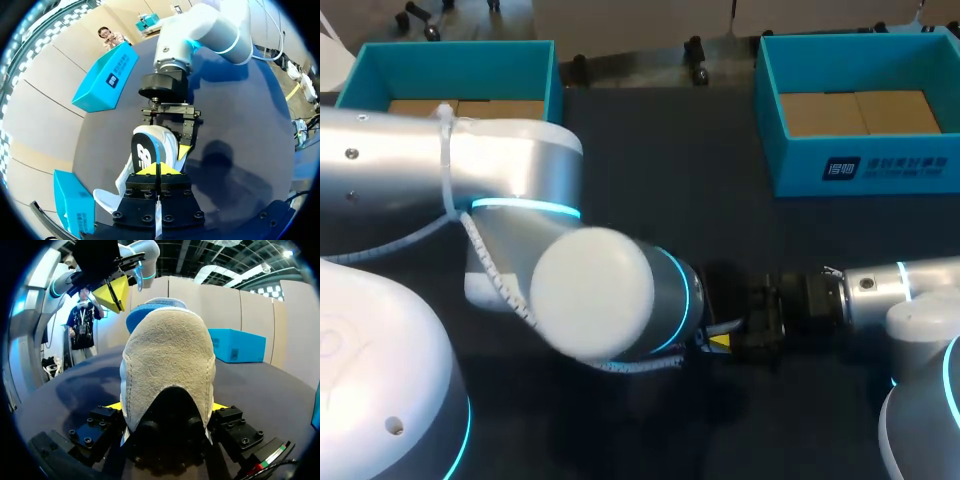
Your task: Take the shoe out of the shoebox, open the shoe tongue, remove and reinsert the insole, then place the shoe into the shoebox
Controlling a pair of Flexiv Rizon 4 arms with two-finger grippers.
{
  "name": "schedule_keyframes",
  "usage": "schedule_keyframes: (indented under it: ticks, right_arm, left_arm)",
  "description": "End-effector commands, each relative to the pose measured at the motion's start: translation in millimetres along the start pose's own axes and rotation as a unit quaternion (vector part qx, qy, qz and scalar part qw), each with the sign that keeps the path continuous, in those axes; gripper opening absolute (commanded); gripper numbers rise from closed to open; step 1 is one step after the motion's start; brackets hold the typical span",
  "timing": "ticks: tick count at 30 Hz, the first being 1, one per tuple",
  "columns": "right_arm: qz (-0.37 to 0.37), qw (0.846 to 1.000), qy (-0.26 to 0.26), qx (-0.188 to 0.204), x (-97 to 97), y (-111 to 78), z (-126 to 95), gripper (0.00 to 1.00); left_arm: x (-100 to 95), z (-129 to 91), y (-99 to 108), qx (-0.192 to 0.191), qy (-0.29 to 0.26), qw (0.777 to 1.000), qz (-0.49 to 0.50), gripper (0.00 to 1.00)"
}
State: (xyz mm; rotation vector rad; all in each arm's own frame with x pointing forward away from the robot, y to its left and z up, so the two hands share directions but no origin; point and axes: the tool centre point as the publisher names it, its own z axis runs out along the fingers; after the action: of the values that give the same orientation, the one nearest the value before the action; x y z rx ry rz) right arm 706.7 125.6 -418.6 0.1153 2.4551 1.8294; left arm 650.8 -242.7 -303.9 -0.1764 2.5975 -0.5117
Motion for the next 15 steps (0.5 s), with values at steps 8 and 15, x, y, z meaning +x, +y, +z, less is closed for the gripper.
schedule_keyframes:
  ticks: [8,15]
  right_arm:
    - [0.000,1.000,0.000,0.003,0.8,1.5,0.3,0.00]
    - [0.000,1.000,0.000,0.003,0.8,1.5,0.3,0.00]
  left_arm:
    - [5.8,-10.6,-4.6,0.008,-0.020,1.000,-0.001,0.00]
    - [7.4,-33.5,-13.9,0.008,-0.041,0.999,-0.005,0.00]
